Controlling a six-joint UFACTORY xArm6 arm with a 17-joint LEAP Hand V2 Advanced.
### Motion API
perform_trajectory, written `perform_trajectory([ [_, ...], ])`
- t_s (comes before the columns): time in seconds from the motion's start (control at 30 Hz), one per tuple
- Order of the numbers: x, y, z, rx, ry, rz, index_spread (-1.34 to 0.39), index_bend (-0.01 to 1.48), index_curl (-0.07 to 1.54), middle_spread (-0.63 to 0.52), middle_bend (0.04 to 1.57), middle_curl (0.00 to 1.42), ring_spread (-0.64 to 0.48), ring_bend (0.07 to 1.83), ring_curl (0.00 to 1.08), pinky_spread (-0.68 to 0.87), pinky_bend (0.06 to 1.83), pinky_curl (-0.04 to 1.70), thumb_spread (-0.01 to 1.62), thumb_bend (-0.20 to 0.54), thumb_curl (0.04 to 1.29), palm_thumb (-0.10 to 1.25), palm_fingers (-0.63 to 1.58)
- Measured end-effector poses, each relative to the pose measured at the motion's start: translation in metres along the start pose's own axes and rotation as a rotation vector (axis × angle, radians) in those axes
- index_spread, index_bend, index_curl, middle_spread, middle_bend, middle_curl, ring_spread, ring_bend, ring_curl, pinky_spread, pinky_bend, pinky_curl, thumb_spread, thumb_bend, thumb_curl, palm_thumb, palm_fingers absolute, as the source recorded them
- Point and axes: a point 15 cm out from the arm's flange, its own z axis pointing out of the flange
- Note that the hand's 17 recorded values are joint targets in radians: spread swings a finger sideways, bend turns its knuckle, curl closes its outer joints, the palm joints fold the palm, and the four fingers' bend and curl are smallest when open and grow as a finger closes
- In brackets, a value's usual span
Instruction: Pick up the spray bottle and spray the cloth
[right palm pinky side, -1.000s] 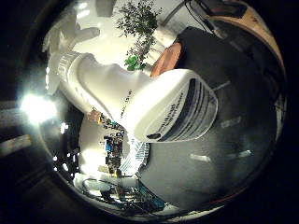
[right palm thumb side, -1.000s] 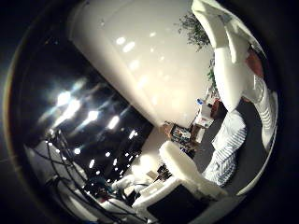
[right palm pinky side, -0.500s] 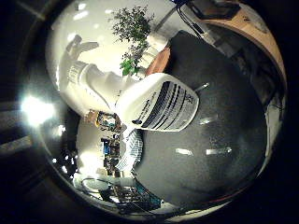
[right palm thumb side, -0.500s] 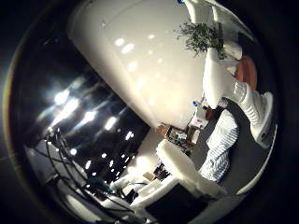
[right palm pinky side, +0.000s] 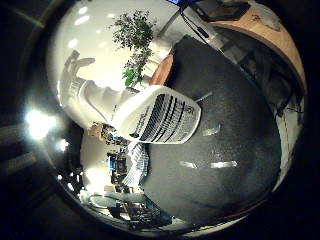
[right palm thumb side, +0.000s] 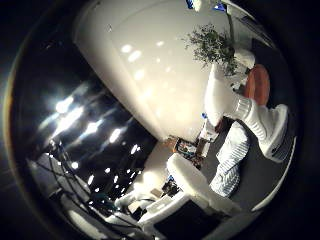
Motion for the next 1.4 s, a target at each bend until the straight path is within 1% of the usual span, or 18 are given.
perform_trajectory([
  [0.2, 0.007, -0.007, 0.006, 0.02, 0.018, 0.039, -0.17, 0.16, 0.29, 0.19, 0.18, 0.34, 0.17, 0.33, 0.27, 0.37, 0.34, 0.34, 1.15, -0.019, 0.39, 0.68, 0.04],
  [0.43, 0.021, -0.011, 0.006, 0.038, 0.061, 0.081, -0.14, 0.16, 0.29, 0.23, 0.19, 0.31, 0.19, 0.3, 0.26, 0.36, 0.34, 0.33, 1.13, -0.024, 0.37, 0.66, 0.0],
  [0.57, 0.021, -0.009, 0.014, 0.021, 0.058, 0.088, -0.13, 0.16, 0.29, 0.23, 0.19, 0.31, 0.19, 0.3, 0.26, 0.35, 0.34, 0.33, 1.12, -0.025, 0.35, 0.63, -0.01],
  [0.87, 0.017, -0.002, 0.032, -0.036, 0.069, 0.106, -0.13, 0.15, 0.28, 0.24, 0.19, 0.3, 0.2, 0.29, 0.26, 0.35, 0.32, 0.33, 1.08, -0.024, 0.33, 0.61, -0.02],
  [1.1, 0.016, -0.006, 0.034, -0.08, 0.124, 0.085, -0.13, 0.15, 0.26, 0.23, 0.19, 0.3, 0.2, 0.26, 0.26, 0.35, 0.31, 0.33, 1.05, -0.019, 0.33, 0.64, -0.03],
  [1.3, 0.015, -0.007, 0.04, -0.098, 0.133, 0.085, -0.14, 0.15, 0.25, 0.23, 0.19, 0.3, 0.19, 0.25, 0.26, 0.35, 0.3, 0.33, 1.03, -0.016, 0.36, 0.74, -0.03],
  [1.4, 0.017, -0.006, 0.037, -0.121, 0.165, 0.074, -0.16, 0.15, 0.25, 0.23, 0.18, 0.29, 0.19, 0.24, 0.26, 0.35, 0.3, 0.33, 1.01, -0.021, 0.38, 0.77, -0.03],
])
